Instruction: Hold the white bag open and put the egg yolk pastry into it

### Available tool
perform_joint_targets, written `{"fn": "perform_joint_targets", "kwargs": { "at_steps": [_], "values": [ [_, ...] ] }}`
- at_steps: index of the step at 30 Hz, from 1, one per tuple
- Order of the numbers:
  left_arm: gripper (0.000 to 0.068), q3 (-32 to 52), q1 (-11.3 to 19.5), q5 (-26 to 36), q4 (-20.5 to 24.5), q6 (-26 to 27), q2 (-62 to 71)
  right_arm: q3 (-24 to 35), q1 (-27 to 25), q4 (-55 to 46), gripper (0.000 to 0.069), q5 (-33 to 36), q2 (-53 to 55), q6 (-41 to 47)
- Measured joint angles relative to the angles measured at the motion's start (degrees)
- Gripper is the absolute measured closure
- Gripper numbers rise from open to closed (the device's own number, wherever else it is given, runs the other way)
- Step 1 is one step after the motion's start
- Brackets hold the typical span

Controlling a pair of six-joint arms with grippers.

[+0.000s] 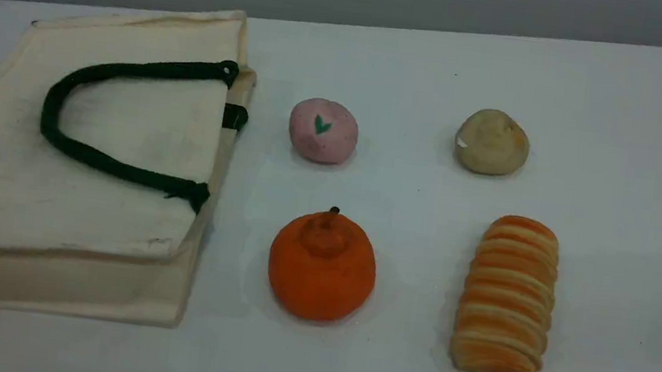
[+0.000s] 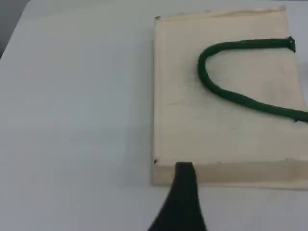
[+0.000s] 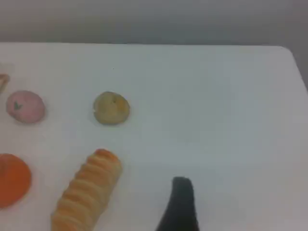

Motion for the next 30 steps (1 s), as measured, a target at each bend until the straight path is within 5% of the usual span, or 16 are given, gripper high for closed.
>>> {"fn": "perform_joint_targets", "kwargs": {
  "at_steps": [24,30],
  "values": [
    [0.0102,0.0,-0.1,0.0,0.0,0.0,0.0,0.0,0.8,0.1,0.0128,0.0,0.0,0.0],
    [0.0102,0.0,-4.4,0.0,2.0,-2.5,0.1,0.0,4.8,0.0,0.0128,-0.1,0.0,0.6]
  ]
}}
